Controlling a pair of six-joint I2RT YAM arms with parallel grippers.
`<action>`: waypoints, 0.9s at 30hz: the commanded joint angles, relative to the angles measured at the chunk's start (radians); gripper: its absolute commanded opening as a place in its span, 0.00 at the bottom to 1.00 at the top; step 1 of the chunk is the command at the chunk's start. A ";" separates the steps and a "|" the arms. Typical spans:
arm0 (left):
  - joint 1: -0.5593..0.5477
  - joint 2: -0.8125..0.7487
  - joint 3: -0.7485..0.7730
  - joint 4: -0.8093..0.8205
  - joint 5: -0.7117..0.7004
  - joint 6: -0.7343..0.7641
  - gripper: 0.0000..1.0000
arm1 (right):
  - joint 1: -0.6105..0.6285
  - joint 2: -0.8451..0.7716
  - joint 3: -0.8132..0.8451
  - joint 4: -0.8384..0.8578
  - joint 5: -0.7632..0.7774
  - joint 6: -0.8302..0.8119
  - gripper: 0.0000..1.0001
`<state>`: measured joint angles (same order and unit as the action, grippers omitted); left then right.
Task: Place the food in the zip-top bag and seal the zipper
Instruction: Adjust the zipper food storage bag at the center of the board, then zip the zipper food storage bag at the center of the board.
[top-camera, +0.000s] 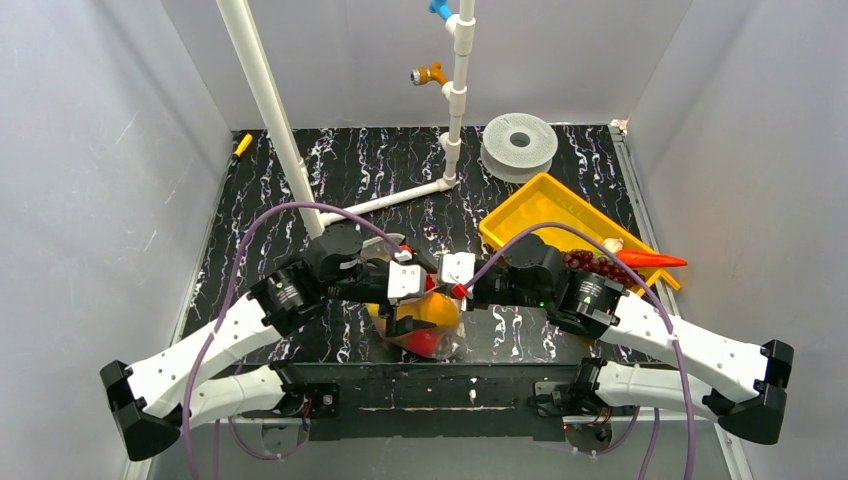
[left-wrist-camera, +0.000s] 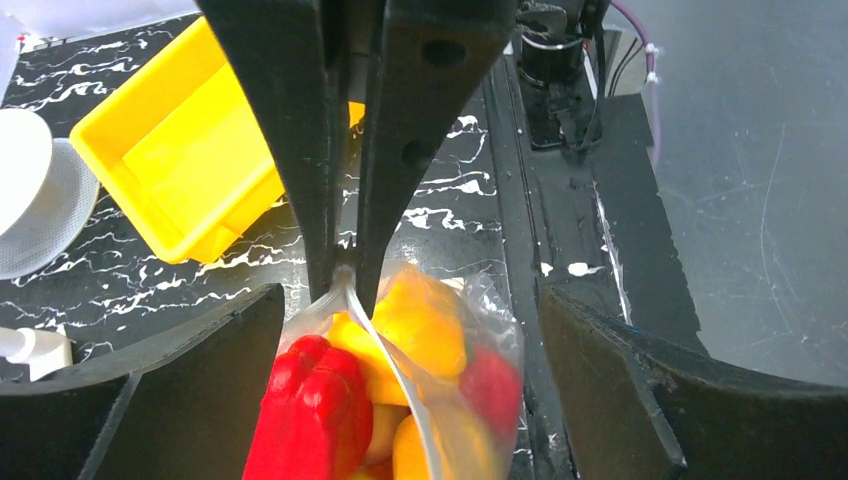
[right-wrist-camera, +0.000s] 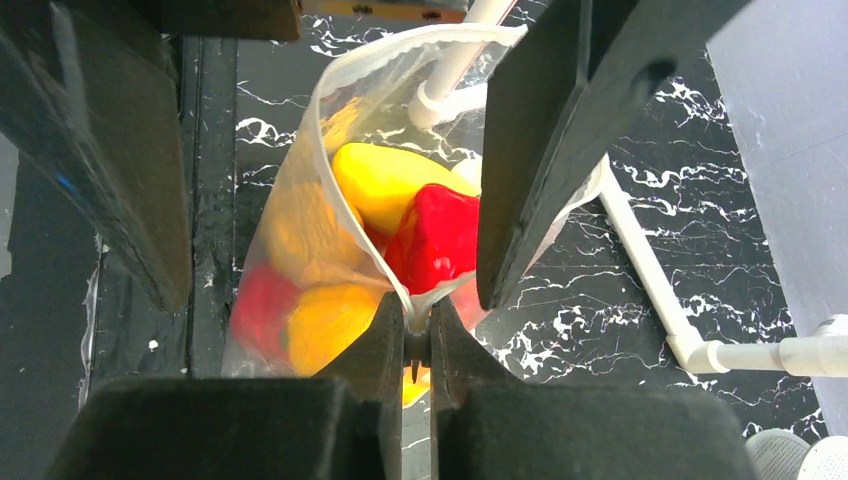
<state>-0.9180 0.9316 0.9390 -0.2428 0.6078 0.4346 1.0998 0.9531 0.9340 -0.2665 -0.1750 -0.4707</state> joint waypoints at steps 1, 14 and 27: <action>0.005 0.034 0.021 -0.022 0.034 0.104 0.98 | 0.000 -0.023 0.008 0.036 -0.029 -0.005 0.01; 0.028 0.069 0.029 -0.070 -0.096 0.149 0.76 | -0.001 -0.028 0.009 0.007 -0.012 -0.001 0.01; 0.029 -0.033 -0.010 -0.065 -0.154 0.025 0.19 | 0.000 -0.024 0.006 0.028 0.021 0.068 0.07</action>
<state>-0.8921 0.9206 0.9253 -0.2977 0.4536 0.5081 1.0996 0.9485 0.9340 -0.2886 -0.1724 -0.4435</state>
